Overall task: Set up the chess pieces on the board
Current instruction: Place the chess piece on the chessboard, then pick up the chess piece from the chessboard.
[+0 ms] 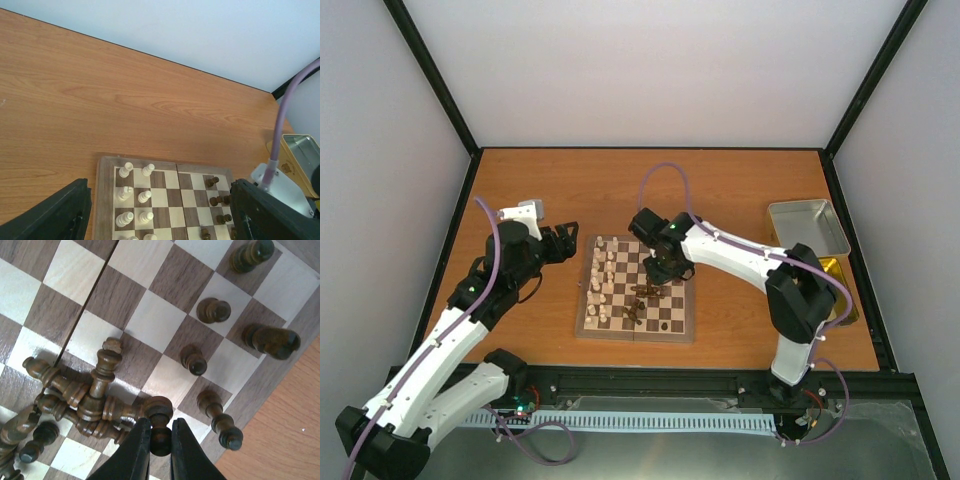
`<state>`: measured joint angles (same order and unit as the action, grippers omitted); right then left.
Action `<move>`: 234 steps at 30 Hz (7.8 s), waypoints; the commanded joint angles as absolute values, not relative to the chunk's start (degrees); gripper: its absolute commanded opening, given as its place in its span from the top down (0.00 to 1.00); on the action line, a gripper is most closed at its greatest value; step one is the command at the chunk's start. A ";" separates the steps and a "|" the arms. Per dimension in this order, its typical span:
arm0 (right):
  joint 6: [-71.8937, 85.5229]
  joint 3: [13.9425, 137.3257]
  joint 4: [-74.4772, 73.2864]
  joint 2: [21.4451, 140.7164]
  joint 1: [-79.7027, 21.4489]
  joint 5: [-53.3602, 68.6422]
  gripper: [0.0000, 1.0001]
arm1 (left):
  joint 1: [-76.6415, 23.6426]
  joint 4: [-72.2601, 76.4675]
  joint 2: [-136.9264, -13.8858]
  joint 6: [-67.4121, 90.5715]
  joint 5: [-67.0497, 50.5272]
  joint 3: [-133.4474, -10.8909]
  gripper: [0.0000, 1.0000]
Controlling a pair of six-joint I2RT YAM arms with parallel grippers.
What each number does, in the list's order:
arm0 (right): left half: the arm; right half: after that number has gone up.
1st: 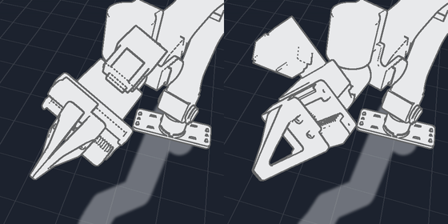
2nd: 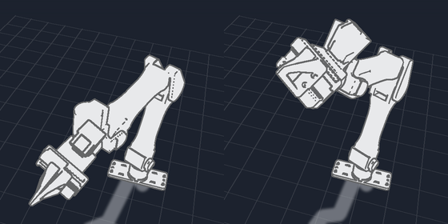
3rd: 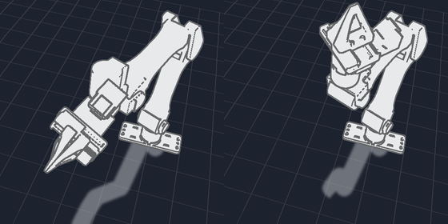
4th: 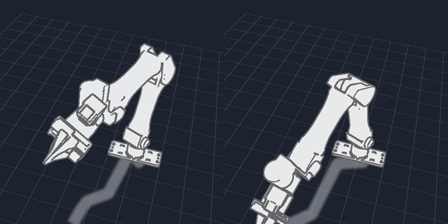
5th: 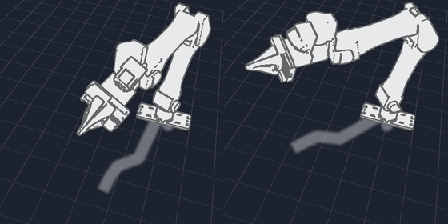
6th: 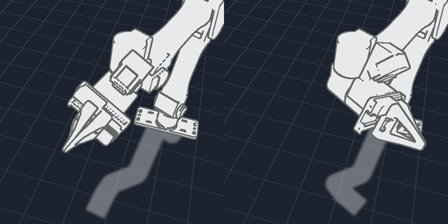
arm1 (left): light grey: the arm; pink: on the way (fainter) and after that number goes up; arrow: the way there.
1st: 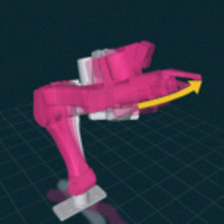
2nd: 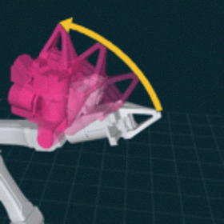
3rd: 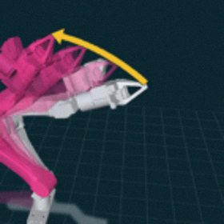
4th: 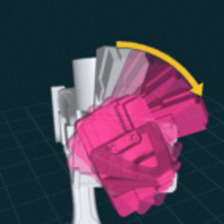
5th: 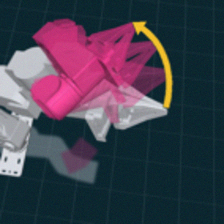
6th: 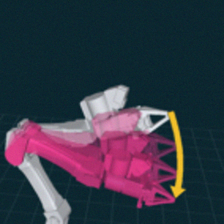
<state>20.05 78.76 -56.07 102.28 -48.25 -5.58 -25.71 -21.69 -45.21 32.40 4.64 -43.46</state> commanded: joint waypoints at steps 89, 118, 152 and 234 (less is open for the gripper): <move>48.48 54.34 -12.65 86.88 -48.43 1.68 0.95 | -25.49 -6.99 -45.98 41.20 -24.60 -32.69 0.22; 61.13 45.56 0.88 81.50 -48.43 7.06 0.95 | -35.61 1.48 -61.51 39.70 -28.60 -29.60 0.35; 63.04 41.68 5.49 76.51 -47.75 9.73 0.95 | -36.74 8.73 -62.57 39.28 -31.52 -29.47 0.38; 61.53 39.08 39.59 67.29 -47.15 20.59 0.96 | -34.36 46.89 -54.12 123.20 -25.44 -27.80 0.51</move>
